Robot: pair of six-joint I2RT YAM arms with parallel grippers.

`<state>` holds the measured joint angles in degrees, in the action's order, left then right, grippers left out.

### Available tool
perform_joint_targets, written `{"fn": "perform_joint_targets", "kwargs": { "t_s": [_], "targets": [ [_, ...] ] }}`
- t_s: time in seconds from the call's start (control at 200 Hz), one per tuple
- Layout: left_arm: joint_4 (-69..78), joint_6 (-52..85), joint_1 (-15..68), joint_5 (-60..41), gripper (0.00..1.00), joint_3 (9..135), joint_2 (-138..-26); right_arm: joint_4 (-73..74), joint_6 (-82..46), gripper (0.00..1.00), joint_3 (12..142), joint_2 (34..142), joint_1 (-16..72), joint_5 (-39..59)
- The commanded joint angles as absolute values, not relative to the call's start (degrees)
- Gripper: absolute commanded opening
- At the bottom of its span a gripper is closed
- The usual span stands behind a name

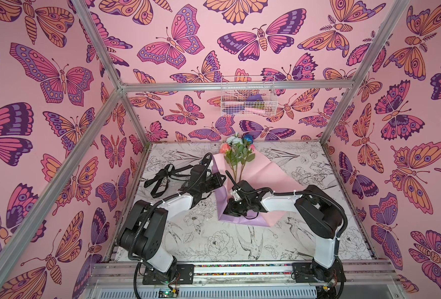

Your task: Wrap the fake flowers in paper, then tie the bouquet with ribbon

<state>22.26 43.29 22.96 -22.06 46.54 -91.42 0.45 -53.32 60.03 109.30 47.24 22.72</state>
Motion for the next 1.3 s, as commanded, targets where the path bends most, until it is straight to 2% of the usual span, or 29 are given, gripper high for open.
{"fn": "perform_joint_targets", "kwargs": {
  "t_s": [0.0, 0.2, 0.531, 0.681, 0.836, 0.931, 1.186, 1.297],
  "targets": [
    [23.1, 41.8, 23.3, -23.1, 0.0, 48.0, -92.8, -5.2, -50.3, 0.21, 59.9, 105.6, 47.1, 16.3],
    [23.1, 41.7, 23.9, -23.9, 0.0, 49.1, -94.6, -7.8, -50.1, 0.22, 57.5, 100.9, 47.1, 10.9],
    [23.3, 40.5, 27.0, -27.7, 0.0, 51.6, -99.8, -18.6, -49.2, 0.25, 54.0, 88.5, 47.0, -7.5],
    [23.7, 41.3, 28.2, -29.6, 0.0, 53.0, -103.3, -22.4, -48.3, 0.28, 54.6, 86.0, 47.1, -13.0],
    [25.3, 42.8, 28.8, -31.9, 0.39, 53.4, -104.9, -24.4, -47.7, 0.32, 56.0, 85.9, 46.6, -15.8],
    [25.9, 43.4, 29.1, -31.9, 0.5, 52.2, -103.8, -24.4, -47.1, 0.34, 56.9, 86.2, 46.2, -15.6],
    [28.4, 48.7, 29.1, -26.7, 0.5, 42.9, -96.5, -22.1, -45.1, 0.37, 57.5, 86.1, 46.2, -12.1],
    [28.5, 51.8, 29.3, -24.8, 0.43, 37.5, -92.8, -21.7, -44.6, 0.37, 57.4, 85.9, 46.4, -11.1]
  ]
}}
